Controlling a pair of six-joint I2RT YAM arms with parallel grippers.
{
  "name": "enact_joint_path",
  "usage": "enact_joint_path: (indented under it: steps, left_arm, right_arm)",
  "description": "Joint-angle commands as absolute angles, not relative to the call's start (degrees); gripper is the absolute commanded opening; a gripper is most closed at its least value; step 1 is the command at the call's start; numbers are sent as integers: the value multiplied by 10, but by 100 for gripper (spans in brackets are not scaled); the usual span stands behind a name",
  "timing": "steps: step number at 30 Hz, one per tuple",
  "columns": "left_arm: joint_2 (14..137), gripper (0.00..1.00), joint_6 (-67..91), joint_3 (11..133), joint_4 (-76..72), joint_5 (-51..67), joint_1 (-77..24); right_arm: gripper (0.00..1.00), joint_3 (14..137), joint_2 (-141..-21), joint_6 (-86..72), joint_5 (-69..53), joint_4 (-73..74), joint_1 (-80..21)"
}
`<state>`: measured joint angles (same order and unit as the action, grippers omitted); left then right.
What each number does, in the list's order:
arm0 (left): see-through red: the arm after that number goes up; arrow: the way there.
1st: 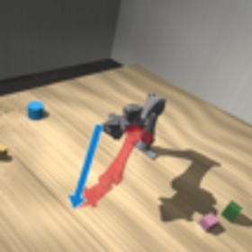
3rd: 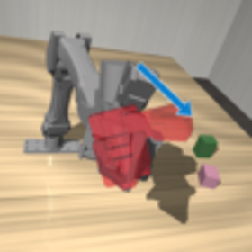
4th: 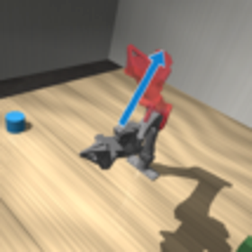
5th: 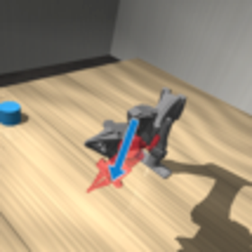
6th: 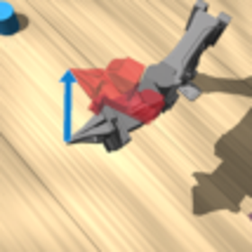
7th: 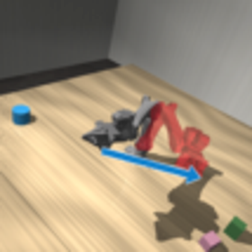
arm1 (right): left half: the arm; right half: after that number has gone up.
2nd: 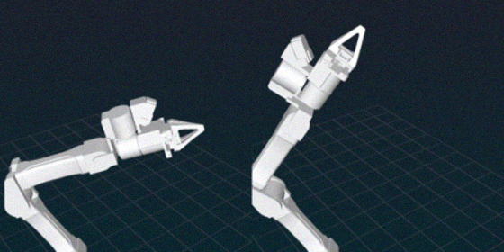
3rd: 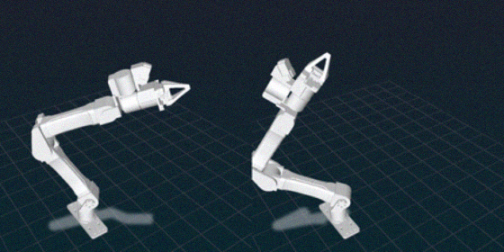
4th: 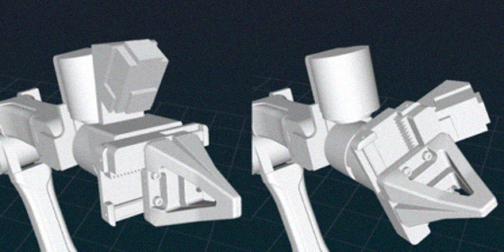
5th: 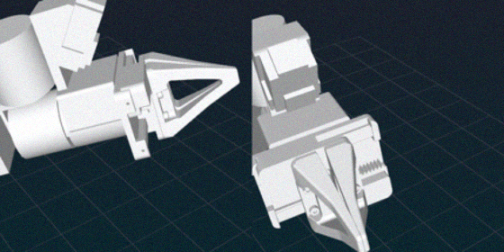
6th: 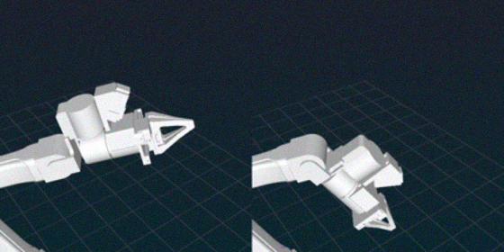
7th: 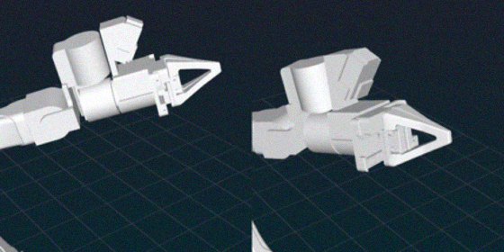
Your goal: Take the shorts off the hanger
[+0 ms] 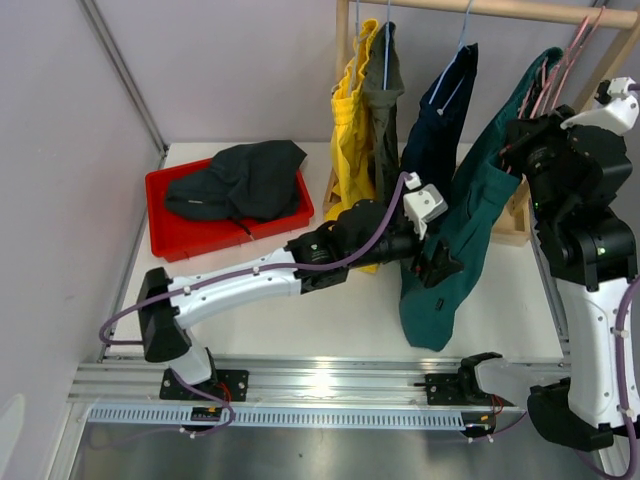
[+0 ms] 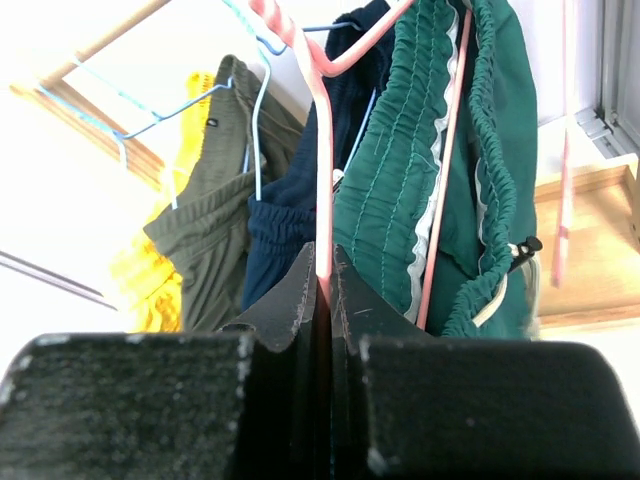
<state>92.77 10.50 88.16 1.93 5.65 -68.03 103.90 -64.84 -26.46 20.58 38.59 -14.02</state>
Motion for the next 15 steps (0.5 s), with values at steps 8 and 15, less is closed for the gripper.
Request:
enact_joint_path:
  steps: [8,15]
  left_arm:
    - [1016,41,129,1018,-42,57,-696]
    - [915,0,127,825,-82,4,-761]
  right_arm:
    - [0,1021,-599,-298,213,345,-146]
    - [0,1078,-641,-263,227,354,-143]
